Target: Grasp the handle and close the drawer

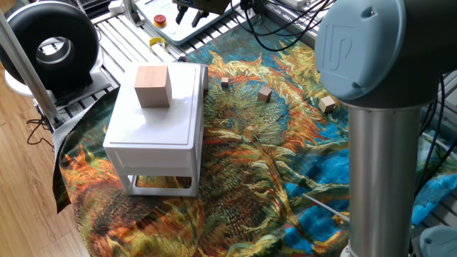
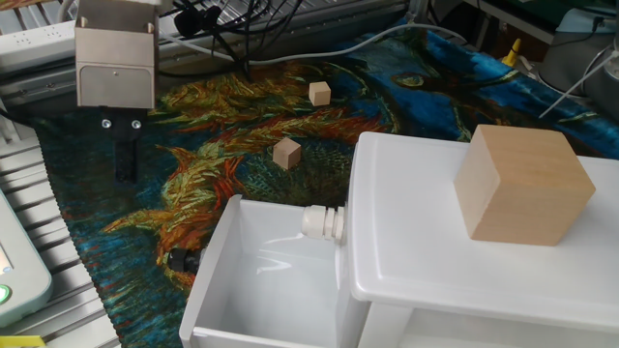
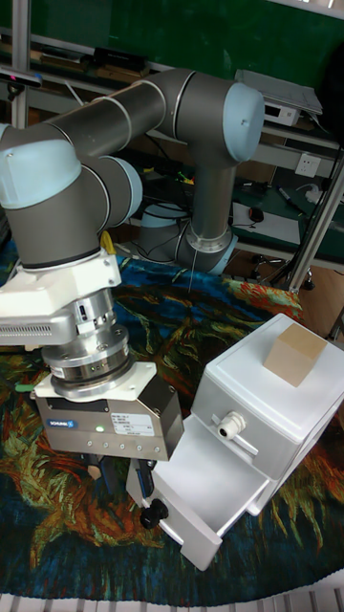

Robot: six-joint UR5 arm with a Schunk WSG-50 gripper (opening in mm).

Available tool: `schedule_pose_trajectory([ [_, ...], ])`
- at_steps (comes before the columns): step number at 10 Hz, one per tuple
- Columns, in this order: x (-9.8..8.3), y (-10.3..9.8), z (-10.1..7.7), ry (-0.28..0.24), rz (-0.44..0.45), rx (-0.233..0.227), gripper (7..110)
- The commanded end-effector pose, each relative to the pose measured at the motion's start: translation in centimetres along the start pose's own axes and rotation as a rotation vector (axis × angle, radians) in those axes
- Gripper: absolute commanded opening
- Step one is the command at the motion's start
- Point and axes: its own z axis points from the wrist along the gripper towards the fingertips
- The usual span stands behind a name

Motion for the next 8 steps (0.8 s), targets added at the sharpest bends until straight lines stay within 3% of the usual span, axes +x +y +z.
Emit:
schedule_pose_trajectory([
  [1,-0.6,0.5,-0.2,-0.022,0.031,-0.022,44],
  [2,0.0,0.5,-0.2,0.003,0.006,-0.023,44],
  [3,-0.1,-0.1,-0.1,0.001,0.012,-0.003,44],
  [6,0.0,0.0,-0.1,0.001,0.035,-0.008,44],
  [8,-0.3,0.3,1.6,0.009,0.026,-0.022,44],
])
